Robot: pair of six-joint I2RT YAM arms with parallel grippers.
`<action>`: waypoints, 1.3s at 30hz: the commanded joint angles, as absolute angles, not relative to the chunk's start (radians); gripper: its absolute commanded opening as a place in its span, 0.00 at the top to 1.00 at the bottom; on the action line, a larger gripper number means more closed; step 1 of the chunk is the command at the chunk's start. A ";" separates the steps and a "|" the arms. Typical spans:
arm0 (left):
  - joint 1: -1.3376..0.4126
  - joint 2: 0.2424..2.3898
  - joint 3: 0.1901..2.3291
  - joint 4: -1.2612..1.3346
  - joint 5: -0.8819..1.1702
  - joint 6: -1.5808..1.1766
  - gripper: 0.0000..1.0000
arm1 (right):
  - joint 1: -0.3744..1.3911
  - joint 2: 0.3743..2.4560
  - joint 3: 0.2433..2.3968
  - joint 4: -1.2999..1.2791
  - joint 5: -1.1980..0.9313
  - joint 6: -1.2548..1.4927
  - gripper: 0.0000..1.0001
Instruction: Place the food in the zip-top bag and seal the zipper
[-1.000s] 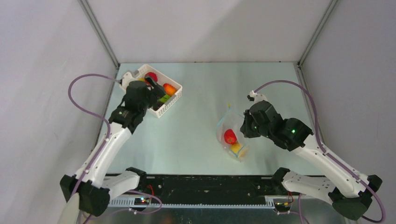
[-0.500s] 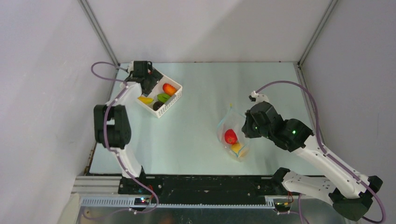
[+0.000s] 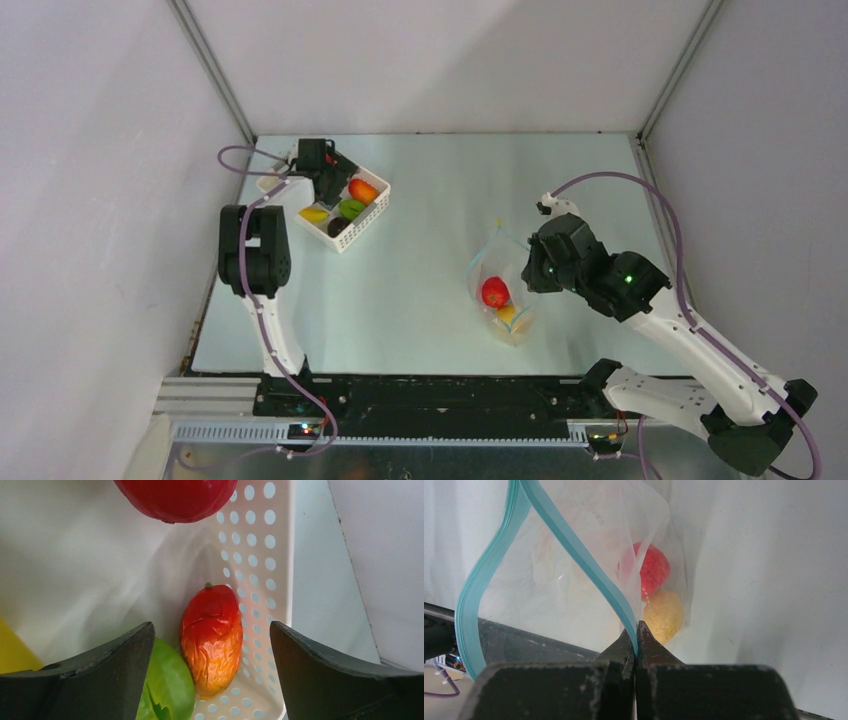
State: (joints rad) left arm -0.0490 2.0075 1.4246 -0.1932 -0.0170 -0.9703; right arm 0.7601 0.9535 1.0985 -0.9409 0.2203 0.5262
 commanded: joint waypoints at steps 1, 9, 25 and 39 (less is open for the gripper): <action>-0.045 2.027 1.391 -0.132 0.038 -1.015 0.10 | 0.752 0.952 1.098 -0.933 0.212 0.512 1.00; -0.045 1.927 1.270 -0.066 0.010 -1.021 0.10 | 0.753 0.946 1.098 -0.950 0.217 0.515 1.00; -0.082 2.001 1.358 -0.208 -0.080 -1.015 0.19 | 0.753 0.933 1.091 -0.956 0.234 0.518 1.00; -0.121 2.097 1.431 -0.222 -0.122 -1.094 0.29 | 0.750 0.929 1.077 -0.942 0.236 0.520 1.00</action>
